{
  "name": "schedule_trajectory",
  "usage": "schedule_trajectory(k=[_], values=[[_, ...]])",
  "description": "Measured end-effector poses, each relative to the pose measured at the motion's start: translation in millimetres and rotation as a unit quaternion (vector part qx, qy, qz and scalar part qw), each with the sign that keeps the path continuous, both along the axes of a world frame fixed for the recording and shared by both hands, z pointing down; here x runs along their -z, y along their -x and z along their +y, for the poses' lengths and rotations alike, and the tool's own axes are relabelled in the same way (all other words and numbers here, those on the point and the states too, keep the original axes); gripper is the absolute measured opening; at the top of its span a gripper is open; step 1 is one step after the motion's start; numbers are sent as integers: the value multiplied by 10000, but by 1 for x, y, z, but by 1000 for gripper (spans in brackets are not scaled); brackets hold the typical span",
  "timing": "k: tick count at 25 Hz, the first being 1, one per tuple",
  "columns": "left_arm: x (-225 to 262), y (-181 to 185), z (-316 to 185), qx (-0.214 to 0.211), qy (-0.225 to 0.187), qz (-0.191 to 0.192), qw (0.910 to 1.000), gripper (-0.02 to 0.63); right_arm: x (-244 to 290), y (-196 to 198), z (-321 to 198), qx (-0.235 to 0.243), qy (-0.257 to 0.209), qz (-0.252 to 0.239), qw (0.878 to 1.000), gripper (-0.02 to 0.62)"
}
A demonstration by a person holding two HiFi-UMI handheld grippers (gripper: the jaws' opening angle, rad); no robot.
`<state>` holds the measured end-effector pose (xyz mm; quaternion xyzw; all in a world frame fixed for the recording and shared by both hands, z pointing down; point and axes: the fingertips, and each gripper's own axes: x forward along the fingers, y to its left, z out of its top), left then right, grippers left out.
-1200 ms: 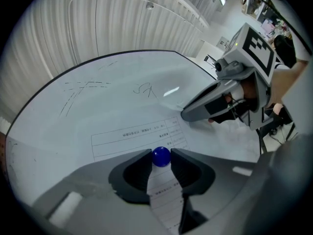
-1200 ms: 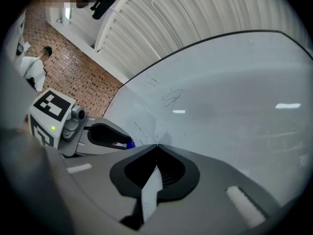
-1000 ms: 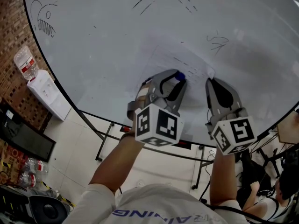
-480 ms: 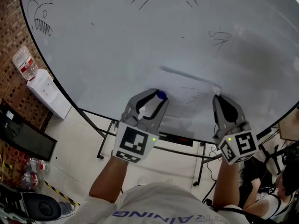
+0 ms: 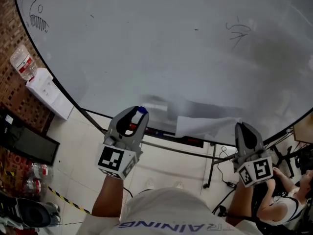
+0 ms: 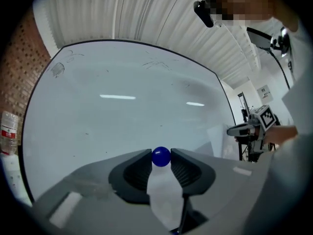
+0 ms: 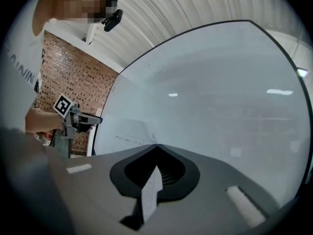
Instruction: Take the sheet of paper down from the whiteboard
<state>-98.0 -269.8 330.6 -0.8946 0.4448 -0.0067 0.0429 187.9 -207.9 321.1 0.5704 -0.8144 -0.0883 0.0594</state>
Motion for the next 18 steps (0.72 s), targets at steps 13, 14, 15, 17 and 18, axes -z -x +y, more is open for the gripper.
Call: schedule_trajectory(k=[13, 14, 15, 17, 18], values=[[-20, 1, 1, -42, 178, 1, 9998, 132, -22, -16, 9, -274, 240, 68, 9993, 8], [-20, 1, 2, -77, 190, 64, 9998, 132, -23, -15, 10, -270, 255, 80, 9993, 8], [-19, 1, 2, -109, 199, 136, 9996, 132, -24, -15, 10, -265, 270, 92, 9992, 8], [-18, 0, 2, -151, 195, 238, 9994, 131, -25, -14, 10, -251, 288, 100, 9992, 8], [-16, 0, 1, -172, 176, 302, 9992, 131, -25, -14, 9, -246, 294, 102, 9992, 8]])
